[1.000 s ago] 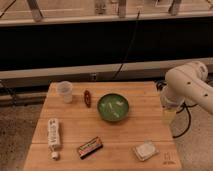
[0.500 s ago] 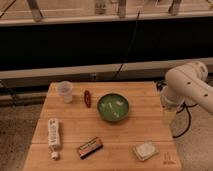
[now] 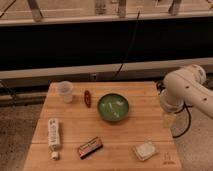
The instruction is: Place the white sponge in the ceramic bowl
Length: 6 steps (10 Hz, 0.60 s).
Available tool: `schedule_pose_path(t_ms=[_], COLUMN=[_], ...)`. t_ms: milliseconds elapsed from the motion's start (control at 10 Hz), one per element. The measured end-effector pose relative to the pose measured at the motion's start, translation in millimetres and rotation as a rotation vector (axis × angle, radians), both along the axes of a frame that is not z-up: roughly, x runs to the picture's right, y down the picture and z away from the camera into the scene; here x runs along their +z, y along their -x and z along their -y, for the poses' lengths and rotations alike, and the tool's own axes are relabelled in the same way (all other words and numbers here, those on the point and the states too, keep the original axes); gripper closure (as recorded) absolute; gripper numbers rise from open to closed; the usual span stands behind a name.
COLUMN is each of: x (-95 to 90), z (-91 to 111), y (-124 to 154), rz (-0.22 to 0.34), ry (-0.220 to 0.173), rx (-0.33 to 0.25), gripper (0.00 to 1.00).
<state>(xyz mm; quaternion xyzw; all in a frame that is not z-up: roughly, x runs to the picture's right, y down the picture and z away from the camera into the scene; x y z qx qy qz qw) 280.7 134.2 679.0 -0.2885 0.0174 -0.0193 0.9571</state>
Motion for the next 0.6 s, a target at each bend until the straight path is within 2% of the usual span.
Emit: schedule_pose_path(t_ms=[200, 400, 600], x=[-3.4, -1.2, 2.1], z=[-15.4, -22.0, -44.6], y=[1.9, 8.8, 19.2], rz=[0.015, 0.040, 0.071], ry=[0.009, 0.018, 0.033], rx=[-0.044, -0.088, -0.143], gripper=[0.20, 0.20, 0.20])
